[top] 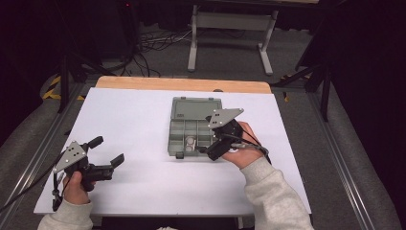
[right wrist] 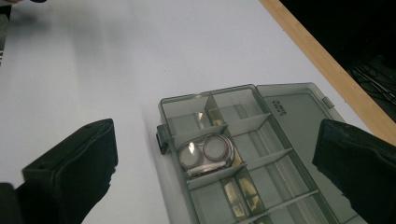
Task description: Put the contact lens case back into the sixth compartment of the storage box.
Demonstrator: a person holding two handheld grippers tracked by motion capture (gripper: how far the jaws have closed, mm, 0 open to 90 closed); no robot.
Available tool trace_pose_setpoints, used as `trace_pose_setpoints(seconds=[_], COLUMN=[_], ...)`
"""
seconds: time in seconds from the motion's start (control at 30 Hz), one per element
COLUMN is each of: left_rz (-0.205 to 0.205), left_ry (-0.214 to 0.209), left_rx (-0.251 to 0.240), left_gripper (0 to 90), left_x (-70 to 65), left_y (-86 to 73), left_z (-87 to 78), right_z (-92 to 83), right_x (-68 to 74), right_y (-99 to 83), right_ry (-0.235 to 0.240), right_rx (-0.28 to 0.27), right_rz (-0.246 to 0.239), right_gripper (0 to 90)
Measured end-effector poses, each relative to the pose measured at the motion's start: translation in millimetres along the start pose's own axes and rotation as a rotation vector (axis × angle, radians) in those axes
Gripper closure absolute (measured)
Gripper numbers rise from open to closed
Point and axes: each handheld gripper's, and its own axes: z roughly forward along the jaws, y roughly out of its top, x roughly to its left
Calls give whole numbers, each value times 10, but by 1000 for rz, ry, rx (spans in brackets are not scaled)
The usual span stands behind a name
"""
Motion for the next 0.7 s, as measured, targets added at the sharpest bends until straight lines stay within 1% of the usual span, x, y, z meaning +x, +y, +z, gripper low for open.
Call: trace_pose_setpoints(seconds=[0.13,0.27,0.33,0.43,0.57,0.7], left_rz=[-5,-4,-8,-3,-3,-4], left_ry=[-2,-2,0,-1,-3,0], left_rx=[-10,-8,-9,-6,-6,-4], left_gripper=[1,1,1,2,2,1], left_x=[2,3,1,3,1,13], left_y=[-4,-3,-3,-2,-4,-6], left_z=[3,3,1,-2,-5,-12], right_z=[-103,-201,-234,-285,-349,-427], right_x=[40,68,85,123,157,186], right_y=[-86,-177,-221,-304,-420,-543], right_ry=[-23,-38,-51,-68,-85,-107], right_rx=[-20,-46,-50,-88,-120,-150], right_rz=[21,46,58,71,98,116], right_gripper=[4,4,4,4,4,4])
